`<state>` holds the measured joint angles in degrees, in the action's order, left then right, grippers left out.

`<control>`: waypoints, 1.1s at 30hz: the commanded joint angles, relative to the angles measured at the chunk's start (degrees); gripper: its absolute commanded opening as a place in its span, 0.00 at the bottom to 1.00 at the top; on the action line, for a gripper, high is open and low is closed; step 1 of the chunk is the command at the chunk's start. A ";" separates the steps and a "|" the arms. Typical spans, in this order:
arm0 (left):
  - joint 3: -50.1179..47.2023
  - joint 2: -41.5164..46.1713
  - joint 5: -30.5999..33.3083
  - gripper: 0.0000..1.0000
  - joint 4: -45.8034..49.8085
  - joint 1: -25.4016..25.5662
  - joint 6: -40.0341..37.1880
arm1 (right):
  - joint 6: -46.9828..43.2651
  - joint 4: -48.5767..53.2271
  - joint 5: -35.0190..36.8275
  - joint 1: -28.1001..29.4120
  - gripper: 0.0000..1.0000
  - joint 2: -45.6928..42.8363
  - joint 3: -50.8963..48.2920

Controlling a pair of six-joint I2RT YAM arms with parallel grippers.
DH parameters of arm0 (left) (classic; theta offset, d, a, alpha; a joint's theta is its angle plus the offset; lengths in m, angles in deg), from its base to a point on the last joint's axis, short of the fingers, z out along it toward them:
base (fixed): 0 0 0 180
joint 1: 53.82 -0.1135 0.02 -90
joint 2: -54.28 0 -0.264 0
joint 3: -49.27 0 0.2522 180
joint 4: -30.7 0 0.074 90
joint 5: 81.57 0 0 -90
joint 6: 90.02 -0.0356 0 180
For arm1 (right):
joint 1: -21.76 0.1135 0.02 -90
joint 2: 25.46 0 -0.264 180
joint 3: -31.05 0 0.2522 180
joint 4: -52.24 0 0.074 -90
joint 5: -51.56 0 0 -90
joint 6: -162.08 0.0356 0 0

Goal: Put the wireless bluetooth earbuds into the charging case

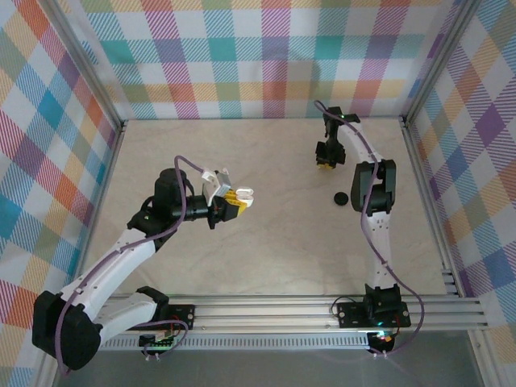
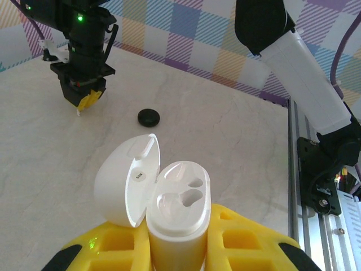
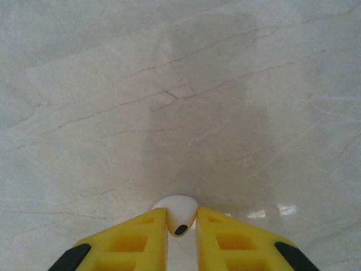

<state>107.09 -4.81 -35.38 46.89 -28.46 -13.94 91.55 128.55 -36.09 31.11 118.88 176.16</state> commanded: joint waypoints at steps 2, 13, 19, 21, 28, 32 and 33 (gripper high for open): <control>-0.55 2.62 0.18 0.00 0.32 -0.32 0.85 | -3.65 -1.89 -1.93 1.14 0.14 -4.81 -6.74; -3.93 5.55 -0.02 0.00 0.19 -0.23 1.00 | -9.73 -18.01 -18.13 4.91 0.08 -22.76 -33.30; -3.34 6.52 0.69 0.00 2.71 -0.14 1.12 | -11.78 -21.68 -22.66 8.83 0.07 -29.03 -42.93; -3.05 6.68 0.26 0.00 4.38 -0.06 -0.52 | -13.40 -21.22 -22.89 11.12 0.07 -29.61 -44.89; -5.06 9.23 3.11 0.00 5.99 0.04 0.07 | -21.33 -16.49 -20.15 17.27 0.07 -28.09 -47.46; -5.64 8.70 3.38 0.00 6.48 0.11 1.06 | -22.88 -14.80 -17.95 17.55 0.10 -27.36 -46.94; -5.75 8.45 3.49 0.00 6.68 0.12 1.10 | -23.13 -14.29 -17.42 17.55 0.12 -27.20 -46.60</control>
<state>102.17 3.75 -32.43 52.23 -28.44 -13.24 71.72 111.39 -55.32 49.49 90.37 129.06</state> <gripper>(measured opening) 0.190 0.110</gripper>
